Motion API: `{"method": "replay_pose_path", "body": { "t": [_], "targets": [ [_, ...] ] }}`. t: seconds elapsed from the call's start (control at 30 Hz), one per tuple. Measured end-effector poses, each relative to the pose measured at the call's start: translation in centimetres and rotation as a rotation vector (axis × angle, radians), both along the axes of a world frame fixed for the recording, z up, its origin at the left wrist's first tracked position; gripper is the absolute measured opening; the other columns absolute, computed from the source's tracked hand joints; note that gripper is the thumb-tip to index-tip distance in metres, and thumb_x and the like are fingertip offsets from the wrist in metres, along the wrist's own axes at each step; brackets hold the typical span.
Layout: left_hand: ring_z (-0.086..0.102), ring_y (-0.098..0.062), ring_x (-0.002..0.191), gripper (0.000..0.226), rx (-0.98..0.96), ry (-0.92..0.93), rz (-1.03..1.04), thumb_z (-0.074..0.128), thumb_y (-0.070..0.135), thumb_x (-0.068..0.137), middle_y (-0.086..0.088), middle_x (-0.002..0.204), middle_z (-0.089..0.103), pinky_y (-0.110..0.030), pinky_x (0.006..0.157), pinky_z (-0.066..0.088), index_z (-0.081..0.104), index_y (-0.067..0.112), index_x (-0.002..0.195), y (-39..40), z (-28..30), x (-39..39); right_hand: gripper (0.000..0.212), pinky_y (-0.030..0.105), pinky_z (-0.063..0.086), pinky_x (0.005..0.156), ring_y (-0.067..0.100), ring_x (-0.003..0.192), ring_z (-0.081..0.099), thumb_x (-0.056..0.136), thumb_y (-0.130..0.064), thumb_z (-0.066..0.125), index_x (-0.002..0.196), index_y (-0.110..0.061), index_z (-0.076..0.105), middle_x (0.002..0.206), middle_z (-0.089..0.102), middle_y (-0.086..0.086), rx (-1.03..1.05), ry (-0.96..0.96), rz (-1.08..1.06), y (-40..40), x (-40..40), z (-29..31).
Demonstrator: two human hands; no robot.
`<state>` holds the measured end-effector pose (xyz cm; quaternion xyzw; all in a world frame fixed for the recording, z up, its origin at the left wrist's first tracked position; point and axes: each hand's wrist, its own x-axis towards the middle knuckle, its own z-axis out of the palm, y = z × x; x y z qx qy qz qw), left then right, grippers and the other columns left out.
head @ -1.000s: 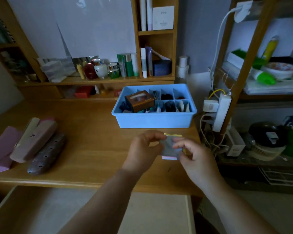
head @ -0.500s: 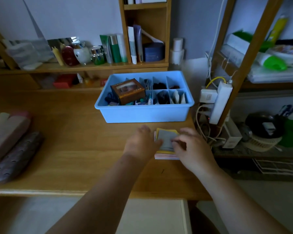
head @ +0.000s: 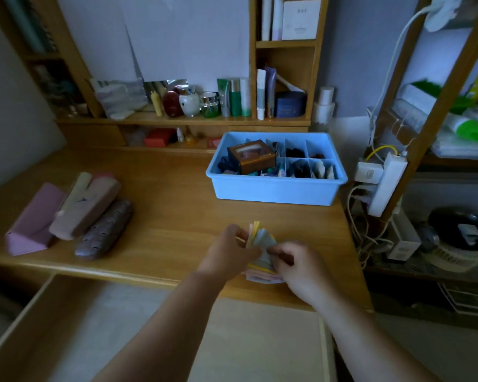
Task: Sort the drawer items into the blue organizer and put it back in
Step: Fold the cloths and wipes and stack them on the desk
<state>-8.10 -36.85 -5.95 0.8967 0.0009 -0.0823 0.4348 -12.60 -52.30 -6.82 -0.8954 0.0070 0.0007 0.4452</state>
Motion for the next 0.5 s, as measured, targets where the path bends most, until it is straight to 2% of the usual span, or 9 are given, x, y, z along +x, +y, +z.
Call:
{"method": "replay_pose_path", "body": {
  "t": [0.07,0.13,0.2,0.27,0.33,0.4,0.47,0.5],
  "targets": [
    [0.064,-0.023,0.072,0.031,-0.112,-0.015,0.119,0.075,0.022,0.076,-0.004,0.088,0.068,-0.036,0.061,0.053,0.051,0.019,0.095,2.1,-0.2,-1.4,0.024,0.026,0.047,0.088,0.009,0.105,0.058,0.088,-0.021,0.062,0.111,-0.024,0.066,0.114,0.063,-0.005,0.034,-0.025,-0.003,1.5,-0.2,-0.2],
    [0.068,-0.025,0.078,0.036,-0.294,0.010,0.204,0.076,0.016,0.076,-0.005,0.091,0.071,-0.041,0.063,0.055,0.052,0.016,0.104,4.9,-0.2,-3.1,0.040,0.031,0.046,0.095,0.013,0.114,0.056,0.085,-0.030,0.067,0.123,-0.023,0.057,0.123,0.059,-0.004,0.196,0.026,-0.082,3.7,-0.2,0.1],
    [0.070,-0.020,0.077,0.040,-0.481,0.046,0.204,0.075,0.012,0.077,-0.003,0.090,0.074,-0.034,0.055,0.052,0.053,0.014,0.111,6.9,0.4,-4.5,0.065,0.037,0.044,0.101,0.018,0.116,0.056,0.074,-0.048,0.073,0.129,-0.019,0.053,0.125,0.059,0.000,0.458,0.217,-0.135,5.1,-0.3,1.0],
    [0.071,-0.018,0.078,0.040,-0.681,0.079,0.149,0.075,0.011,0.076,-0.004,0.092,0.074,-0.028,0.056,0.052,0.054,0.013,0.111,8.1,1.5,-5.9,0.076,0.042,0.051,0.095,0.021,0.102,0.066,0.054,-0.060,0.075,0.113,-0.015,0.063,0.109,0.070,0.003,0.706,0.431,-0.048,6.1,-0.8,2.2],
    [0.071,-0.025,0.085,0.042,-0.798,0.113,0.089,0.075,0.015,0.073,-0.009,0.097,0.074,-0.034,0.067,0.057,0.054,0.012,0.109,8.4,2.6,-7.2,0.069,0.038,0.058,0.080,0.022,0.089,0.071,0.046,-0.053,0.077,0.102,-0.013,0.070,0.098,0.074,0.007,0.817,0.558,0.067,7.0,-1.9,3.3],
    [0.071,-0.025,0.086,0.042,-0.650,0.050,0.057,0.076,0.015,0.076,-0.007,0.096,0.074,-0.038,0.073,0.057,0.054,0.015,0.111,8.2,3.6,-8.5,0.048,0.036,0.059,0.065,0.027,0.083,0.072,0.053,-0.034,0.080,0.094,-0.009,0.075,0.095,0.074,0.014,0.948,0.583,0.108,7.8,-3.1,3.8],
    [0.069,-0.016,0.080,0.041,-0.478,-0.067,0.107,0.075,0.019,0.079,-0.003,0.093,0.073,-0.032,0.068,0.056,0.053,0.019,0.113,7.8,4.2,-9.9,0.028,0.035,0.057,0.054,0.028,0.075,0.072,0.062,-0.018,0.074,0.087,-0.006,0.076,0.090,0.073,0.017,1.113,0.555,0.066,8.2,-4.4,4.0],
    [0.067,-0.012,0.076,0.040,-0.494,-0.095,0.166,0.073,0.021,0.080,-0.004,0.094,0.072,-0.027,0.064,0.054,0.053,0.019,0.115,7.6,4.4,-10.8,0.024,0.034,0.057,0.052,0.028,0.073,0.072,0.066,-0.016,0.071,0.087,-0.005,0.075,0.089,0.073,0.018,1.183,0.543,0.032,8.3,-5.1,4.1]
  ]
}}
